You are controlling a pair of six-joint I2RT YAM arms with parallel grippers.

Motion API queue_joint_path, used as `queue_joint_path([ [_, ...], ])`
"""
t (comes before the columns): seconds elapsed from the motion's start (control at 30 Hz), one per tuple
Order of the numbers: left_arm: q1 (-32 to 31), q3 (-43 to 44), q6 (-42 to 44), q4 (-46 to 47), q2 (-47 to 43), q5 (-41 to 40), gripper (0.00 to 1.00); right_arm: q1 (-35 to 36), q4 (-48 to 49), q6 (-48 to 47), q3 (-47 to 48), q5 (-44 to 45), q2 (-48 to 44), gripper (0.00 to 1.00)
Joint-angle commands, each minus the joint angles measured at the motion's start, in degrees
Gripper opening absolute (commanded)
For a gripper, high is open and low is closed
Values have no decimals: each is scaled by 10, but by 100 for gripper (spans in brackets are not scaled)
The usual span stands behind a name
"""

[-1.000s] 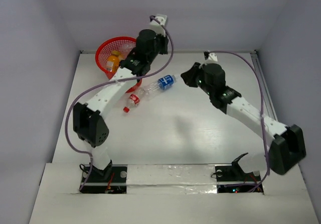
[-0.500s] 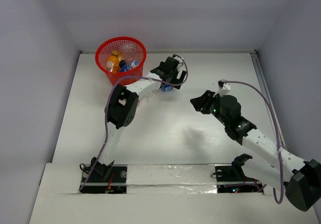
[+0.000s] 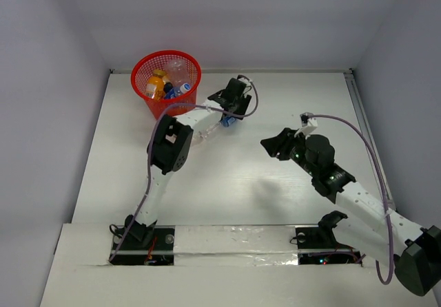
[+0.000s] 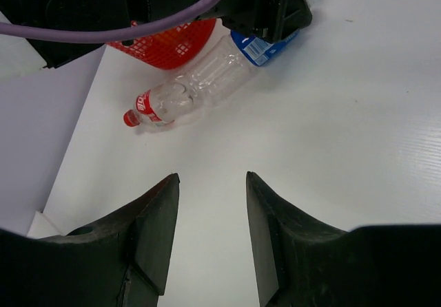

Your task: Put the plastic bottles in the bin

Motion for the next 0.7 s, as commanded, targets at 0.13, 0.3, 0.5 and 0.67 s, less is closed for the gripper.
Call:
queue_joint_path([
  [0.13, 0, 7, -49, 77, -149, 55, 33, 2, -14, -13, 22, 2, -53, 49],
  [0.3, 0, 20, -73, 139, -257, 86, 33, 2, -23, -21, 25, 6, -53, 49],
  [0.5, 78, 64, -82, 130, -340, 29, 35, 2, 6, -12, 11, -16, -39, 49],
  [0.67, 202, 13, -137, 153, -369, 18, 36, 2, 22, -12, 4, -31, -39, 49],
])
